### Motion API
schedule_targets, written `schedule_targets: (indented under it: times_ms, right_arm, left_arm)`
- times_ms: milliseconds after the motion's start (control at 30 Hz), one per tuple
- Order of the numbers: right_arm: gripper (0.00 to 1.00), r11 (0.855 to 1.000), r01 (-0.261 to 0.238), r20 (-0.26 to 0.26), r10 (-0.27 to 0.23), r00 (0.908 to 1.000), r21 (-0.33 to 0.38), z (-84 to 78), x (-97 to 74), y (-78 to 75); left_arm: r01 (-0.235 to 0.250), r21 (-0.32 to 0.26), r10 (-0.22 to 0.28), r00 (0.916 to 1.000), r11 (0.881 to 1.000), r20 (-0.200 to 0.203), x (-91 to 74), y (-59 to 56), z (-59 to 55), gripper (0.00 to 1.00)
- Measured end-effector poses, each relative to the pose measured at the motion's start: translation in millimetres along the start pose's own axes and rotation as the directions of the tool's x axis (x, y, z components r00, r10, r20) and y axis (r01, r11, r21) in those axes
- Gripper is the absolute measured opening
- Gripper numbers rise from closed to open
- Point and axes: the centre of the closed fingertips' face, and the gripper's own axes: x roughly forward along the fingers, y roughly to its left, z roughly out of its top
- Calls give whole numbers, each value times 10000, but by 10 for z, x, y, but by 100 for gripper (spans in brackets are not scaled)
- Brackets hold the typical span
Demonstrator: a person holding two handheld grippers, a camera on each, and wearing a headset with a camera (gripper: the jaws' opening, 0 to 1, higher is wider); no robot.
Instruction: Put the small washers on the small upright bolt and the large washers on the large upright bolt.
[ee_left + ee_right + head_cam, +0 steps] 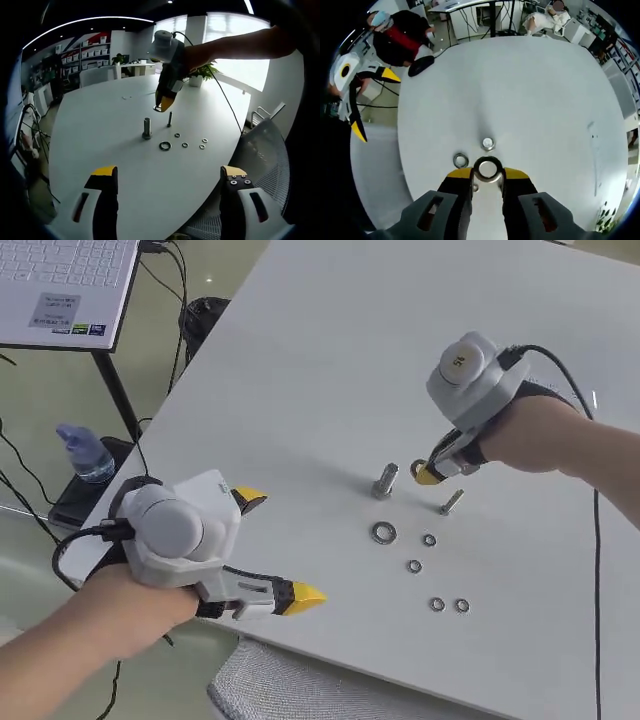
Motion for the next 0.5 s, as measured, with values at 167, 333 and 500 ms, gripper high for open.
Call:
schedule_targets:
  times_ms: [167,333,500]
  right_arm:
    - [21,9999,-26,89,27,10000,-102,86,49,-17]
    - [21,9996,-83,30,84,10000,-255,161,129,-55]
    - [21,9992,-97,-43,95,9999,-376,194,207,-73]
  left_arm:
    - [-17,4,17,10000,10000,-85,-4,14,-28,83]
    - [-6,-37,5,9999,10000,-138,-11,15,-55,82]
    - [-25,-102,23,9999,9999,-156,-14,22,-63,82]
